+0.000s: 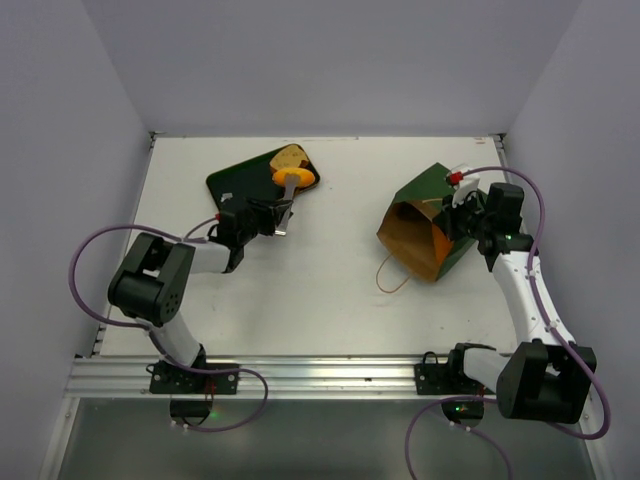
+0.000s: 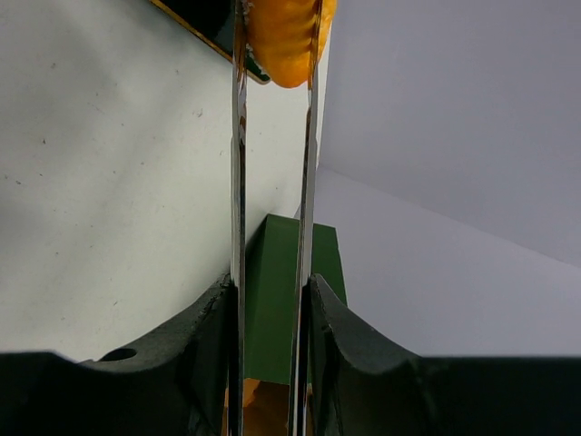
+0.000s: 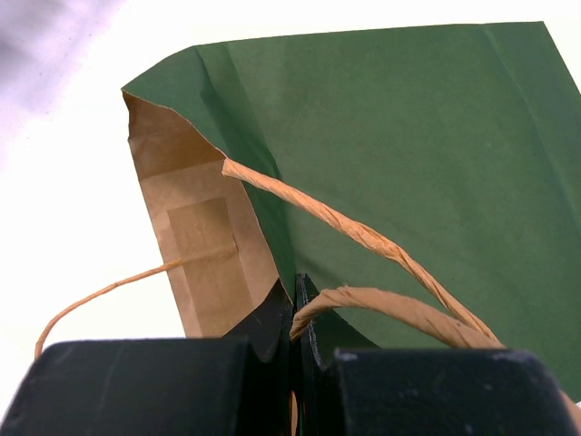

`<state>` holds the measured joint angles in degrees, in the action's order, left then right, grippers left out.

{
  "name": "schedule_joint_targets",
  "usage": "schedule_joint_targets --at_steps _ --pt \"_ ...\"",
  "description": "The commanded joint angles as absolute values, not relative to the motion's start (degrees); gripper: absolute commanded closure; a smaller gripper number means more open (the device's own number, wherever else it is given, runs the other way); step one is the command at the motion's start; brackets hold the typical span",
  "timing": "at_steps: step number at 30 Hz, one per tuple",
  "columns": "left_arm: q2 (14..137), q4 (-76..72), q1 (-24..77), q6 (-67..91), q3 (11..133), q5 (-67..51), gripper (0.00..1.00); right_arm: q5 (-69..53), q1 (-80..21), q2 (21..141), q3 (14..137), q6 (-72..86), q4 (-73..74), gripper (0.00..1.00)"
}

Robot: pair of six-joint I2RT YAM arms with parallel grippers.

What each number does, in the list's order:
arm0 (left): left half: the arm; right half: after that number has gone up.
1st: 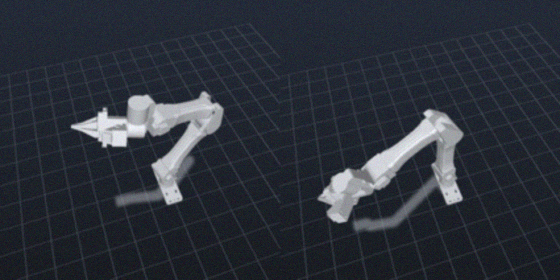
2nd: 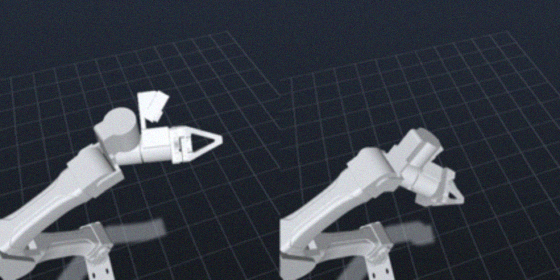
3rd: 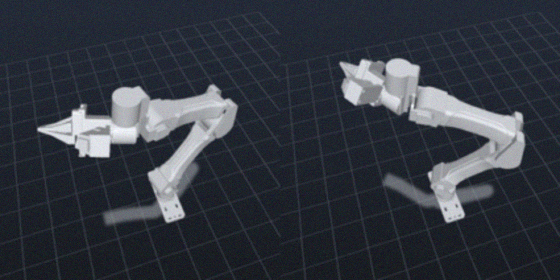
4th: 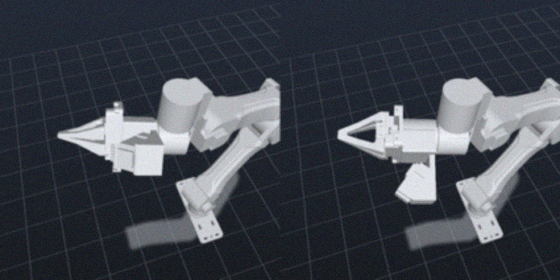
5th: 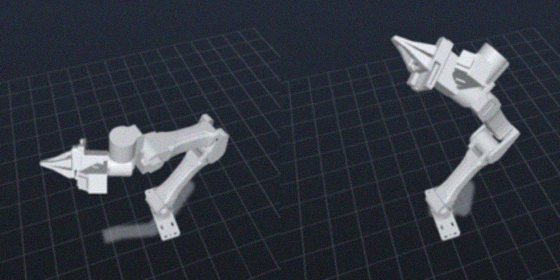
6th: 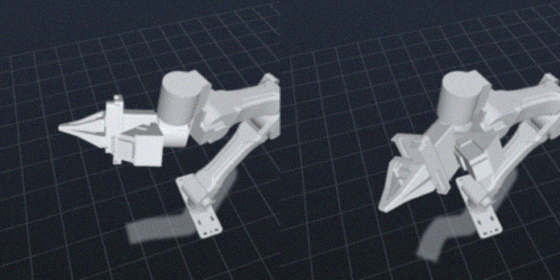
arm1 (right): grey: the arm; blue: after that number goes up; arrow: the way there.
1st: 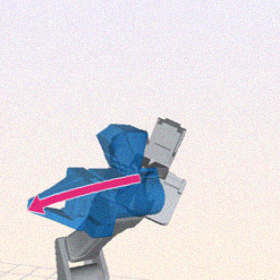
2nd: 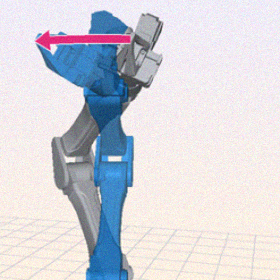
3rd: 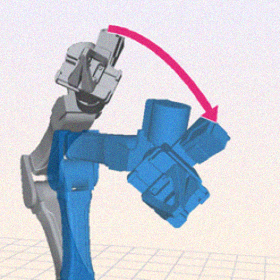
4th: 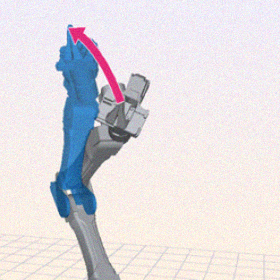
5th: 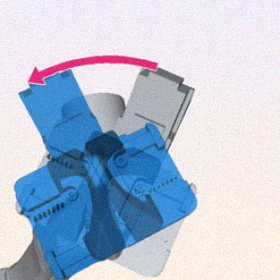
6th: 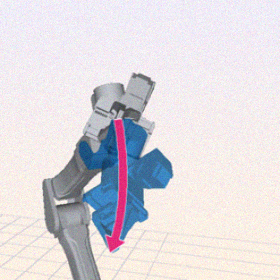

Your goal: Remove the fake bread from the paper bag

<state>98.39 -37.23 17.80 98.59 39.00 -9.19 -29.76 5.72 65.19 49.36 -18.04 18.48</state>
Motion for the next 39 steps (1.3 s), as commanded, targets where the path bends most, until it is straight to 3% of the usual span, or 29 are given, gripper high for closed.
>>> schedule_joint_targets --at_steps 1,8,14,39 --pt "98.61 -42.54 18.19 99.67 41.04 -9.84 0.77 -30.76 6.15 65.04 49.48 -17.75 16.17 1.0" --pt "99.4 -42.8 18.19 99.76 41.4 -10.72 0.61 -30.85 6.15 64.95 49.48 -17.75 16.44 1.0" --pt "99.23 -42.54 18.19 99.58 41.84 -11.07 0.55 -30.76 6.15 64.86 49.48 -17.67 16.35 1.0" --pt "97.82 -41.92 18.19 98.35 41.84 -11.95 0.48 -30.76 6.15 64.69 49.48 -17.75 16.44 1.0"
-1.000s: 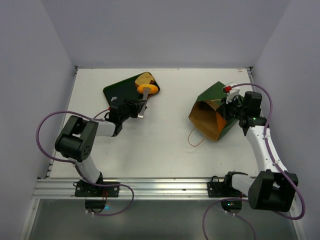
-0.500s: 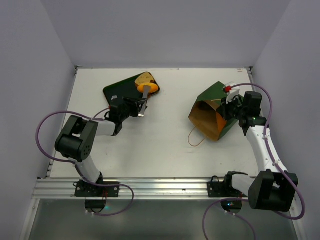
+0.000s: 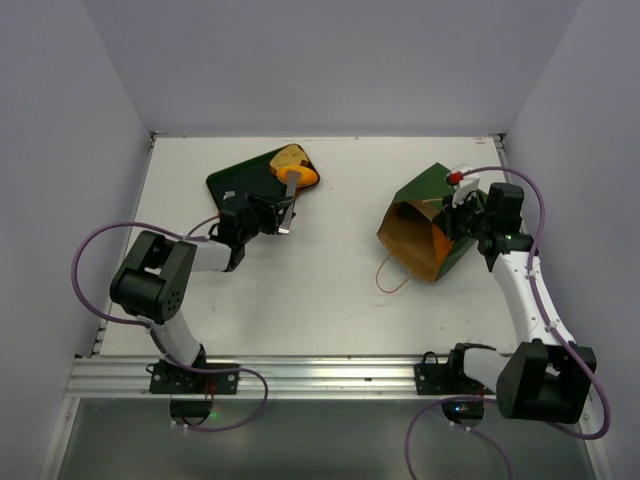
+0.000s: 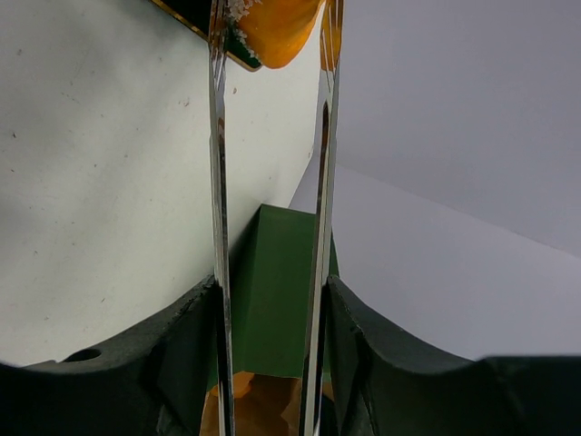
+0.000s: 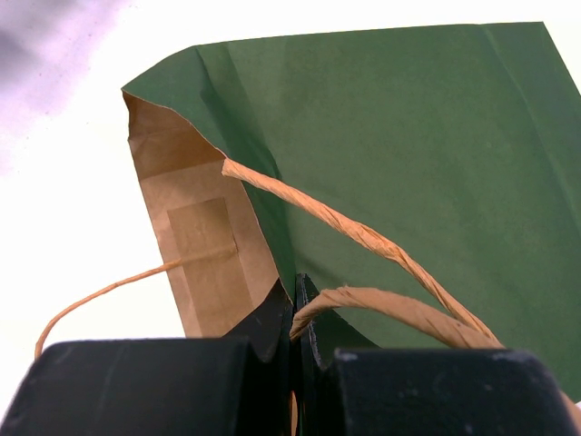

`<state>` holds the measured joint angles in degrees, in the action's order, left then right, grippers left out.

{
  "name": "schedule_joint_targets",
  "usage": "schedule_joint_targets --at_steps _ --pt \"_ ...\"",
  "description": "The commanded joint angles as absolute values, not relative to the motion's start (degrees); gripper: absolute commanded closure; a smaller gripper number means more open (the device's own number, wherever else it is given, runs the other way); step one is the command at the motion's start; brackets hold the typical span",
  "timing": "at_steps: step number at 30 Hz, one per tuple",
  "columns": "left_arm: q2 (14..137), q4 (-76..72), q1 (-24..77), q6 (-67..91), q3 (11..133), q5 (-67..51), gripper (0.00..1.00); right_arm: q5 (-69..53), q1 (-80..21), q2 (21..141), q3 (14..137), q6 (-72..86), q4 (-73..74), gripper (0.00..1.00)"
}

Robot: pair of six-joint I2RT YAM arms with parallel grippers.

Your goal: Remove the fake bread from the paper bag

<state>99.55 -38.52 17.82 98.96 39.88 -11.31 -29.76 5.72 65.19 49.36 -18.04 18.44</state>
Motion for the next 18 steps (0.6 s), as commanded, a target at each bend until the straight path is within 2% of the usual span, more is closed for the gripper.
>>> schedule_joint_targets --at_steps 1,18 --pt "97.21 -41.84 18.11 98.18 41.75 -12.13 0.48 -30.67 6.15 64.69 49.48 -17.75 16.44 1.0" --pt "92.11 -41.31 18.11 96.24 37.44 -12.57 0.48 -30.76 6.15 64.42 49.57 -17.67 16.7 1.0"
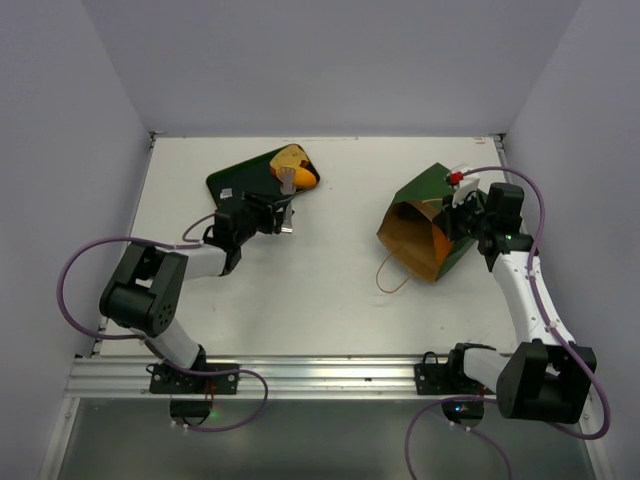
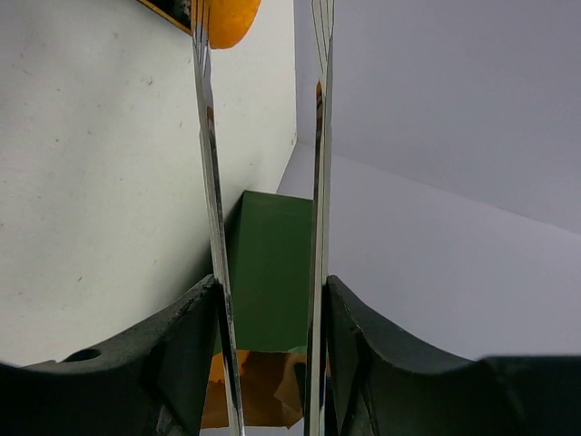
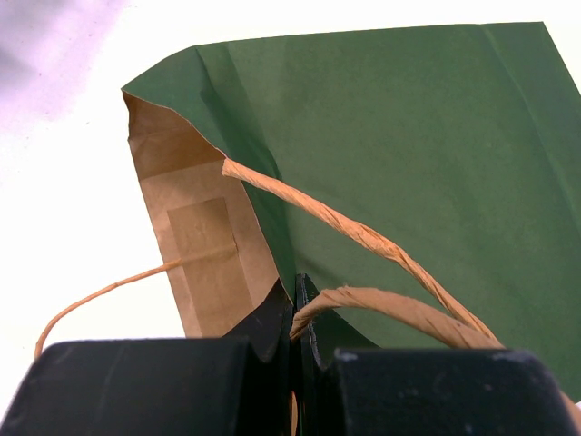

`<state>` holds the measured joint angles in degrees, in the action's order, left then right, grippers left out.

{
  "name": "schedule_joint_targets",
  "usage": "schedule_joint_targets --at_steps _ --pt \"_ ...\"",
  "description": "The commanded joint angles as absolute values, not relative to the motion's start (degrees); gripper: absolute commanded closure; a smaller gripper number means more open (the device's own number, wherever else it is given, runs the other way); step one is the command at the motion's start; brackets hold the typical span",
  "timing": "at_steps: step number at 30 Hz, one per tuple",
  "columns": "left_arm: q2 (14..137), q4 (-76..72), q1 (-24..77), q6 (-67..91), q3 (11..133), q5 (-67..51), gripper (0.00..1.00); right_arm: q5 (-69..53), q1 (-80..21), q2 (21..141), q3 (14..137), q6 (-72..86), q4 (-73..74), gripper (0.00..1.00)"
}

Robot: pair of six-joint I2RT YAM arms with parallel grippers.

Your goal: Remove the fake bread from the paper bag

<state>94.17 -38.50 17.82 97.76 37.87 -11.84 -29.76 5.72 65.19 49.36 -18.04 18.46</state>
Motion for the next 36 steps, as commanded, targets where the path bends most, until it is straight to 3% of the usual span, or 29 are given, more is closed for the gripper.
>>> schedule_joint_targets --at_steps 1,26,30,36 --pt "92.02 -41.31 18.11 96.24 37.27 -12.66 0.48 -30.76 6.15 64.34 49.57 -17.67 16.7 1.0" --pt "78.31 -37.8 18.54 77.88 31.11 -28.82 0.61 -32.34 6.77 64.25 50.27 -18.81 18.37 1.0" --pt "74.37 -30.36 21.52 67.96 32.95 -32.16 0.61 -35.05 7.03 64.07 51.59 -20.91 20.12 1.0" --pt "63.21 -18.55 29.08 53.54 31.3 -27.78 0.62 -42.0 7.29 64.6 54.23 -29.6 27.68 1.0"
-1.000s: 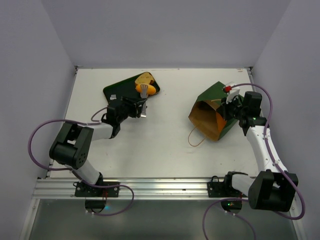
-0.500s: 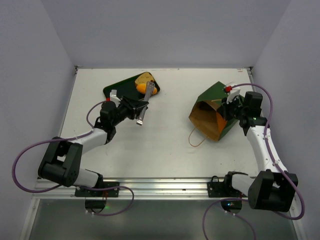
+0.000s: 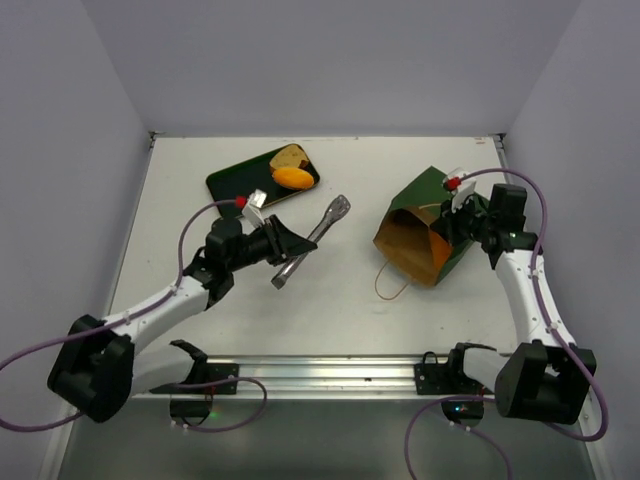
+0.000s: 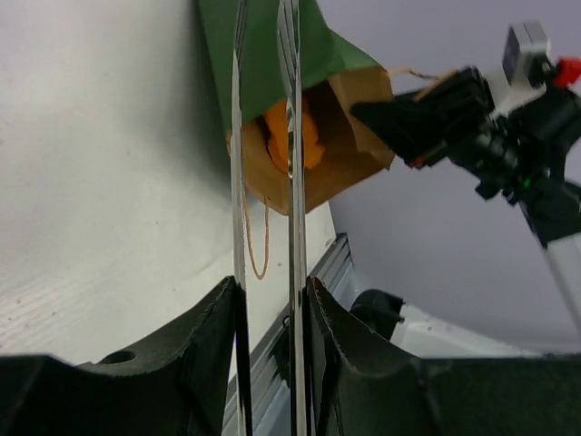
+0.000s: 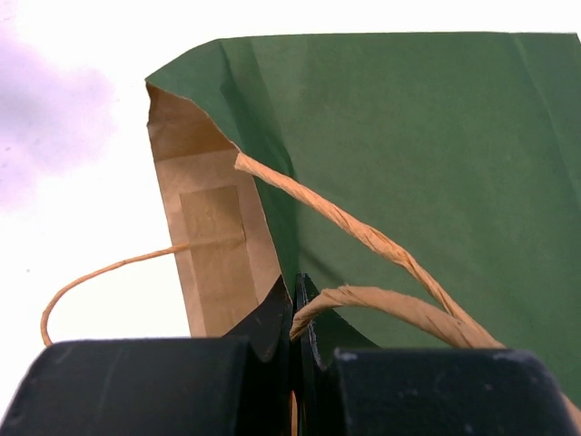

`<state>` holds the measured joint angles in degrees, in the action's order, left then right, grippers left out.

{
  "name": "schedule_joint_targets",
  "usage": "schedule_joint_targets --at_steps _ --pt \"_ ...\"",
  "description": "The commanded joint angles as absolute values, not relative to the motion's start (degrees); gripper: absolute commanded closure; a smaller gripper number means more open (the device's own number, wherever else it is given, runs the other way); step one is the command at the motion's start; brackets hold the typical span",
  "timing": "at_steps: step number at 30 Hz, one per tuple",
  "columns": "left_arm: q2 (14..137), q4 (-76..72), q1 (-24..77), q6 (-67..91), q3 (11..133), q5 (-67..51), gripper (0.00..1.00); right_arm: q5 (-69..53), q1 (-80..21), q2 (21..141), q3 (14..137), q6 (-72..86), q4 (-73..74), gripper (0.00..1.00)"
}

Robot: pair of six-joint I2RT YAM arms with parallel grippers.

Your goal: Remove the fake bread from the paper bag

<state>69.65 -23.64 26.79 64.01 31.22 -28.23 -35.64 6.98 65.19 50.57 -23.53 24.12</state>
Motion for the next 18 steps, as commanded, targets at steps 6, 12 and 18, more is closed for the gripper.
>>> schedule_joint_targets --at_steps 6,12,18 --pt "51.34 -12.93 31.72 46.86 25.05 -29.27 0.63 -45.96 7.29 65.83 56.69 -38.75 34.88 1.0" --pt "44.83 -10.2 36.11 46.58 19.35 -31.55 0.63 -45.53 7.29 67.84 57.66 -39.72 35.77 1.0" --pt "45.43 -14.05 46.9 49.47 18.19 -27.78 0.63 -44.74 7.29 69.26 57.13 -38.5 34.55 1.0"
